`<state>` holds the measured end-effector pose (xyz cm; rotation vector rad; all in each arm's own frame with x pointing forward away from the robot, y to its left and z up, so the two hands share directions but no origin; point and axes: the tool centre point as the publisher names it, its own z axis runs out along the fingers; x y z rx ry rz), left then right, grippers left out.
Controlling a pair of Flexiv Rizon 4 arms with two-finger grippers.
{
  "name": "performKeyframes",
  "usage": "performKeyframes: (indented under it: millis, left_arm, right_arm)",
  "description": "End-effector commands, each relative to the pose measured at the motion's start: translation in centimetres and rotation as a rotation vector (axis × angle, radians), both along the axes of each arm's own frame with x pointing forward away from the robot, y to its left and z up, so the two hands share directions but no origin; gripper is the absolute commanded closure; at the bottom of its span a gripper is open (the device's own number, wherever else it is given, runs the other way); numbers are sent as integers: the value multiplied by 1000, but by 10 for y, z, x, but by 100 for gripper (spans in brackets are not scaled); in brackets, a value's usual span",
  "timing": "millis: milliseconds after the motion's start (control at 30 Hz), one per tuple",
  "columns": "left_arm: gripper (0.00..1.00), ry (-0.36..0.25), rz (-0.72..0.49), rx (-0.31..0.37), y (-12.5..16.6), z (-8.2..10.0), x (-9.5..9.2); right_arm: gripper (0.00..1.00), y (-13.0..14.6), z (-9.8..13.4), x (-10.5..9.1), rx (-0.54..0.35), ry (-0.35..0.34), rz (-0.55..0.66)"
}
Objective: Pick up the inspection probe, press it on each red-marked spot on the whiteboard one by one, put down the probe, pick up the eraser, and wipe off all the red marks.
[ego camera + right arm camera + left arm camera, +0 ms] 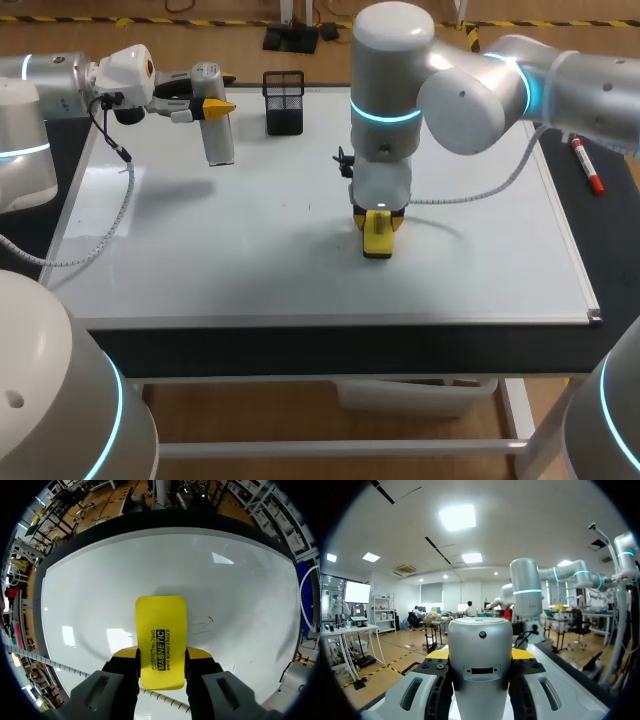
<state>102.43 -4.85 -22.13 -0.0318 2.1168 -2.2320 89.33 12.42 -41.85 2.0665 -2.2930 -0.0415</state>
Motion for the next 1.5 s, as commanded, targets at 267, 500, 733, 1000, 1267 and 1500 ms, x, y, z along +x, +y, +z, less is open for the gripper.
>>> performKeyframes:
  millis: [267,500,733,1000,1267,1500]
  left_arm:
    - [100,0,2,2,0,2,-1]
    - [100,0,2,2,0,2,-1]
    - [100,0,2,2,0,2,-1]
    - [100,0,2,2,0,2,-1]
    - [100,0,2,2,0,2,-1]
    - [100,0,2,2,0,2,-1]
  right_arm:
    - [100,-11,25,15,2,-8,11]
    - [100,-11,25,15,2,-8,11]
    - [100,-11,25,15,2,-8,11]
    - [100,-11,25,15,2,-8,11]
    - [100,-15,28,46,-28,-23,50]
    - [100,-22,30,93,-35,-25,77]
